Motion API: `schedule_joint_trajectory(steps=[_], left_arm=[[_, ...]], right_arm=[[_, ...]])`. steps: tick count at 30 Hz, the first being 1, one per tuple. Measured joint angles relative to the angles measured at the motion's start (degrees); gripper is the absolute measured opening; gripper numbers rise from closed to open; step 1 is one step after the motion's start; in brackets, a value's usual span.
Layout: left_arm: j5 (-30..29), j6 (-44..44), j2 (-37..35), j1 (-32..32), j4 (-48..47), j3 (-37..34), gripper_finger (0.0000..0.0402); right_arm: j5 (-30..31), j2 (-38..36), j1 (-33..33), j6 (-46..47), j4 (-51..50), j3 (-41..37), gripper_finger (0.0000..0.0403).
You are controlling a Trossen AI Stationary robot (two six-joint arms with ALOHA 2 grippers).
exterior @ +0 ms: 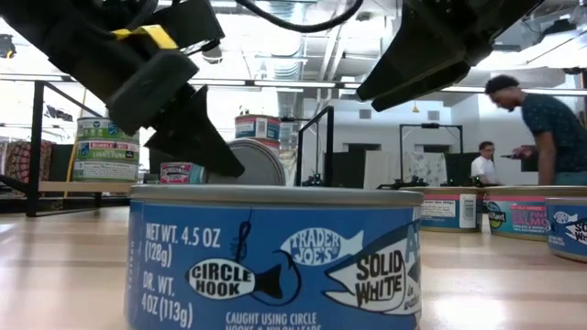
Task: Stack canned seafood by type on shelf
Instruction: Stack the yellow blue tuna can on top of the red tuna can on the shelf
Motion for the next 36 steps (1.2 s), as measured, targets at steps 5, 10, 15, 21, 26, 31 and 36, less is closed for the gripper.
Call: schedule_joint_trajectory(steps=[5,10,15,21,26,31,36], left_arm=[[3.22,7.51,-0.18,0.00,0.34,0.00,0.0186],[6.24,13.12,-4.66,-0.12,-1.91,-0.09,0.0135],[1.58,17.71,-17.43,-0.82,-12.96,1.40,0.0135],[-11.35,22.60,-32.59,-0.45,-27.88,2.38,0.0135],[-10.51,20.18,-35.80,3.75,-41.48,2.36,0.0139],[-11.60,33.97,-32.52,7.44,-43.89,2.32,0.0140],[-13.45,48.54,-27.32,10.92,-44.13,2.29,0.0141]], right_arm=[[0.00,0.00,-0.02,0.00,-0.19,0.00,0.0291],[0.00,0.00,-0.02,0.00,-0.44,0.00,0.0291],[-0.02,0.00,-0.02,0.00,-1.03,0.02,0.0291],[-0.02,0.02,-0.02,0.02,-1.20,0.02,0.0291],[-0.02,0.02,-0.27,0.02,-1.18,0.02,0.0291],[-0.02,0.02,-0.59,0.03,-1.02,0.02,0.0291],[-0.03,0.02,-0.42,0.04,-0.43,0.04,0.0291]])
